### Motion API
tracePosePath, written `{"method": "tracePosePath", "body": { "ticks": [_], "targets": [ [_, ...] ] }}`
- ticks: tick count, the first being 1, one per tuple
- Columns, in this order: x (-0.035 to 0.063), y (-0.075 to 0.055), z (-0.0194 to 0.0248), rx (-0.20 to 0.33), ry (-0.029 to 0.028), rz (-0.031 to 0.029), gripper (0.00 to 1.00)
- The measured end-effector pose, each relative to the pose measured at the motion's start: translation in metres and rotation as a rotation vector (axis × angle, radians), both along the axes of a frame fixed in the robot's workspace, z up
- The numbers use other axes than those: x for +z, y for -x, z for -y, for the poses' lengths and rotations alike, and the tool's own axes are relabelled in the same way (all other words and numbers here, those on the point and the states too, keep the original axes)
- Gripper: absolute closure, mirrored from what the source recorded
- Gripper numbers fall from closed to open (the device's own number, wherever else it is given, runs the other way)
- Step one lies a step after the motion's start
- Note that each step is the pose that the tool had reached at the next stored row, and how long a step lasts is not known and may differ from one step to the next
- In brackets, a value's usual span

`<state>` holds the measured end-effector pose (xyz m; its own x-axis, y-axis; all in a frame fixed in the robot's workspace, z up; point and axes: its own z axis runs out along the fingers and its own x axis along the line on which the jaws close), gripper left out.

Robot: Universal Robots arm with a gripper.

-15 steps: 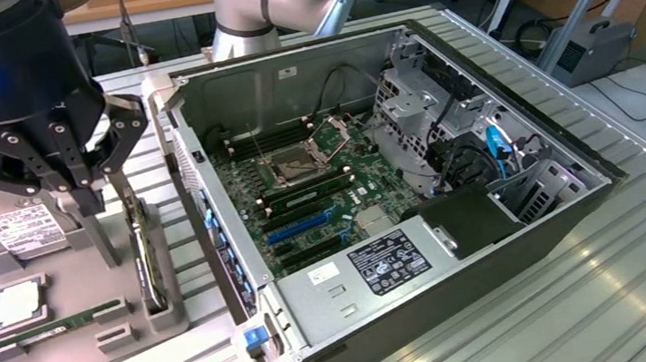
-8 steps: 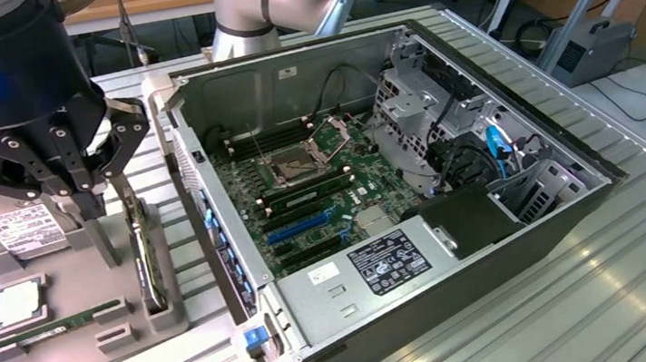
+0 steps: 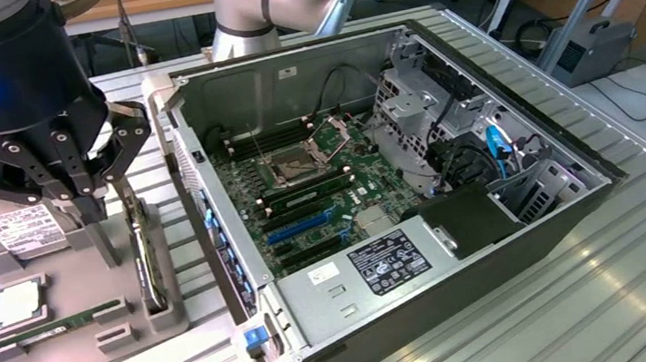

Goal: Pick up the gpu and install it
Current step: 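Reach for the gpu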

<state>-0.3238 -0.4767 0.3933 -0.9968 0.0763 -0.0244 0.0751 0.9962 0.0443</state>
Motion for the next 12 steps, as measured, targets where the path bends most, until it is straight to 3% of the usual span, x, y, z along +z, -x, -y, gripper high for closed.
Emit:
{"method": "tracePosePath", "body": {
  "ticks": [12],
  "targets": [
    [-0.0001,0.0000,0.0080,0.000,-0.0001,0.0001,0.89]
  ]
}}
